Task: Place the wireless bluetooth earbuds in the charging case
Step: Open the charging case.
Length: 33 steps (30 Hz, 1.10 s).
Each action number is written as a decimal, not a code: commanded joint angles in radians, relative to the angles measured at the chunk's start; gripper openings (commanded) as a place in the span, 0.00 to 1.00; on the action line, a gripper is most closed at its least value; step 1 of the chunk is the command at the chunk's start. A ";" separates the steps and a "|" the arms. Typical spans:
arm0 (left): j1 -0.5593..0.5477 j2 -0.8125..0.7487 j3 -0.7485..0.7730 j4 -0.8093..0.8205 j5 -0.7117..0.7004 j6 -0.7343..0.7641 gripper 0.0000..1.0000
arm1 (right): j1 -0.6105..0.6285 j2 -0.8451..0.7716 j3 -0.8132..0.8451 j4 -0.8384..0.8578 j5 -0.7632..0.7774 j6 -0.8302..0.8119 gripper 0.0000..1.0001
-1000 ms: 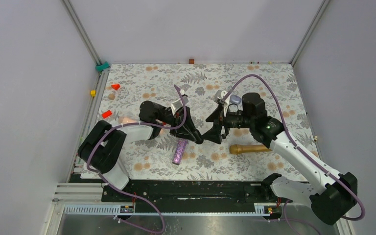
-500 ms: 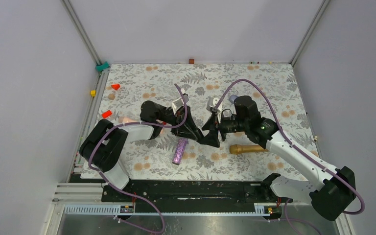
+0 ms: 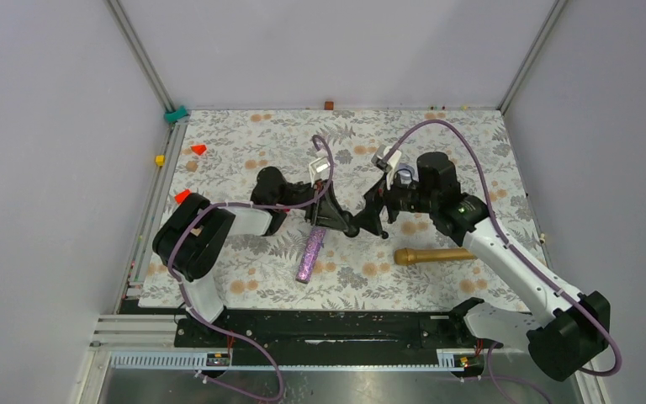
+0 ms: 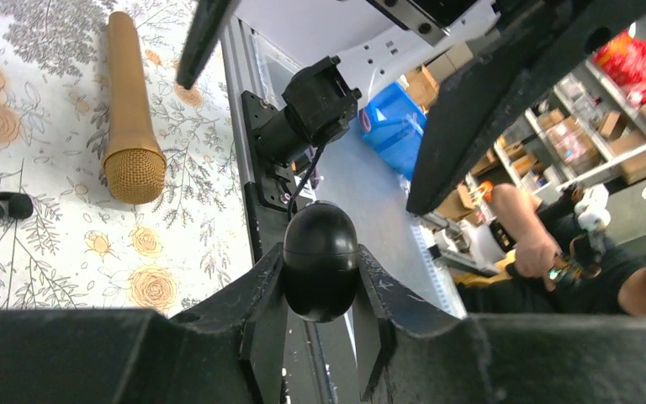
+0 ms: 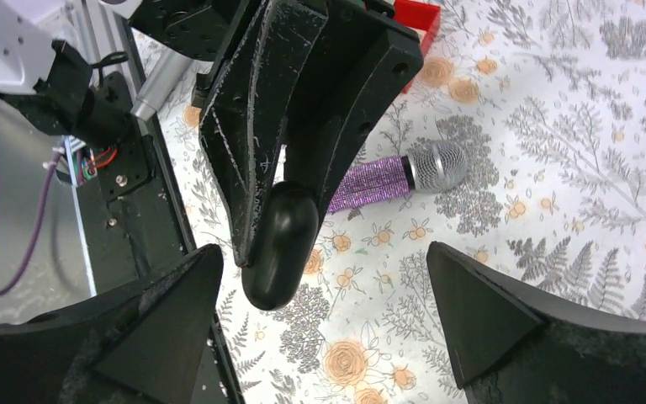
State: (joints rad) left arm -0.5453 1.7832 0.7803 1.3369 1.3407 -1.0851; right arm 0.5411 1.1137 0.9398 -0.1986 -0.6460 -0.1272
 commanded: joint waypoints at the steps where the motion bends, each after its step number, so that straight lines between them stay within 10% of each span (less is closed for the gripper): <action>1: 0.005 0.000 0.087 -0.270 -0.048 0.052 0.00 | -0.031 0.052 0.044 0.022 -0.040 0.115 0.99; 33: 0.021 0.024 0.062 -0.052 -0.031 -0.070 0.00 | -0.116 0.143 0.043 -0.007 0.003 0.118 1.00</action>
State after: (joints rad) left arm -0.5278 1.8114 0.8307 1.2072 1.3159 -1.1492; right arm 0.4271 1.2690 0.9634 -0.2008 -0.7189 0.0319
